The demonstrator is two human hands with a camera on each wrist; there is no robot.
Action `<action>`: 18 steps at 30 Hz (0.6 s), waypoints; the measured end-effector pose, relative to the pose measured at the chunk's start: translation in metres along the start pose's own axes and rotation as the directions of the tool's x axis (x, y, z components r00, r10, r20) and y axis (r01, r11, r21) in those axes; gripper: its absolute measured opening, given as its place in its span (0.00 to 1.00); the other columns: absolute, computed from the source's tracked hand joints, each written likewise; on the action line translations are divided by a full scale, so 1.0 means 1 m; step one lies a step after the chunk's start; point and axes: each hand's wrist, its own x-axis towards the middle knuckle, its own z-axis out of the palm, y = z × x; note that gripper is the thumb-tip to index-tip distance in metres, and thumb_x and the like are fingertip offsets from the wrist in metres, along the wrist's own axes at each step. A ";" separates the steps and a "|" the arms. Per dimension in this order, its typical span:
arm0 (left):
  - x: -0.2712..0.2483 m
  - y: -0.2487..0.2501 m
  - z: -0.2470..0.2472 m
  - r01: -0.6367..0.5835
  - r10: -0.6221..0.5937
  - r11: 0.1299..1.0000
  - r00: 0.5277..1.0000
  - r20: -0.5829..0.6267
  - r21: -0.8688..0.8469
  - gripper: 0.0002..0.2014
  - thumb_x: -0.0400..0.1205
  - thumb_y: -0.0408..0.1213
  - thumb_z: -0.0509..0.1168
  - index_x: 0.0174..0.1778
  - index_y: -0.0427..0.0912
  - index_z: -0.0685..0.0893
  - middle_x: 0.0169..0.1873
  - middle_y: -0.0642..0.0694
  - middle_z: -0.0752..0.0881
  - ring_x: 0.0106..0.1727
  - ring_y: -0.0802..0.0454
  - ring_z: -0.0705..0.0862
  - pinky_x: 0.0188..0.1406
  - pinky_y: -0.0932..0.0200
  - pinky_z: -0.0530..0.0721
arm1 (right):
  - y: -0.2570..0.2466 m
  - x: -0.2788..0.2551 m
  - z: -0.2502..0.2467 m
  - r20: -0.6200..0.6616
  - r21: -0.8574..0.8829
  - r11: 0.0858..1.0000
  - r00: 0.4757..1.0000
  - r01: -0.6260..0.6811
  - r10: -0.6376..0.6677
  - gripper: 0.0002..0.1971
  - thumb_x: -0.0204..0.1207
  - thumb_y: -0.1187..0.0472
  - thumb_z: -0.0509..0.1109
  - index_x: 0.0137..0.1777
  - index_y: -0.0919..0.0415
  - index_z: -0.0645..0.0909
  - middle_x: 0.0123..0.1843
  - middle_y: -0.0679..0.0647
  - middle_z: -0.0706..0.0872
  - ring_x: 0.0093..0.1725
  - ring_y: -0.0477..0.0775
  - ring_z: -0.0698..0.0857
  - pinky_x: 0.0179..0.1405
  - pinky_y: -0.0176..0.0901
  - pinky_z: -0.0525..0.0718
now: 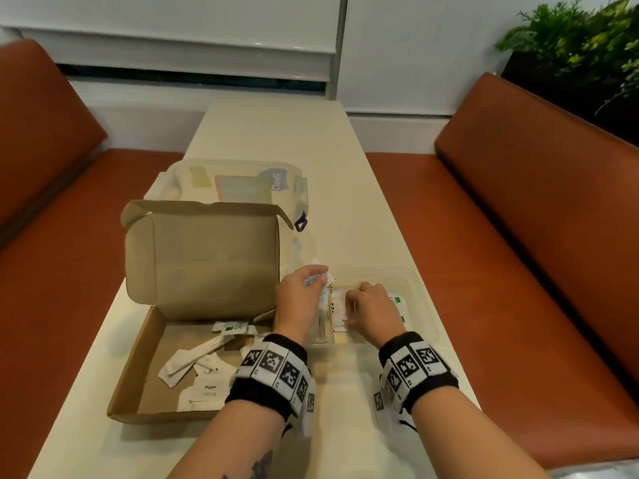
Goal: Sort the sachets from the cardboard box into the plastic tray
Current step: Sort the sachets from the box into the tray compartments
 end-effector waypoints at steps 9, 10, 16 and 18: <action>0.000 0.000 -0.001 0.013 -0.012 1.000 1.000 0.020 -0.006 0.09 0.82 0.33 0.66 0.53 0.49 0.89 0.44 0.64 0.81 0.54 0.64 0.78 0.54 0.69 0.74 | 0.005 -0.001 0.000 0.032 0.041 0.998 0.999 0.042 -0.043 0.05 0.71 0.63 0.73 0.46 0.55 0.83 0.44 0.47 0.75 0.45 0.49 0.76 0.40 0.35 0.69; 0.000 0.001 -0.001 0.011 -0.011 1.000 0.999 0.031 -0.005 0.09 0.82 0.34 0.66 0.54 0.48 0.89 0.46 0.62 0.82 0.55 0.62 0.79 0.56 0.68 0.75 | 0.006 -0.001 0.000 0.033 0.038 0.998 0.998 0.046 -0.047 0.06 0.71 0.63 0.73 0.47 0.55 0.83 0.44 0.46 0.74 0.44 0.48 0.75 0.40 0.35 0.68; -0.004 0.002 0.000 0.008 -0.007 1.000 0.995 0.099 -0.011 0.11 0.84 0.32 0.63 0.57 0.44 0.87 0.51 0.57 0.84 0.57 0.62 0.79 0.58 0.68 0.73 | 0.005 -0.006 0.001 0.024 0.032 0.998 0.998 0.057 -0.058 0.06 0.71 0.64 0.72 0.48 0.56 0.84 0.43 0.46 0.73 0.42 0.47 0.73 0.38 0.36 0.68; -0.005 0.000 0.001 0.008 -0.008 1.000 0.996 0.094 -0.002 0.11 0.84 0.32 0.63 0.57 0.44 0.88 0.52 0.56 0.84 0.57 0.62 0.79 0.57 0.68 0.73 | 0.006 -0.009 0.001 0.030 0.037 0.997 0.997 0.065 -0.066 0.06 0.72 0.64 0.72 0.48 0.56 0.84 0.43 0.46 0.73 0.42 0.47 0.73 0.38 0.36 0.68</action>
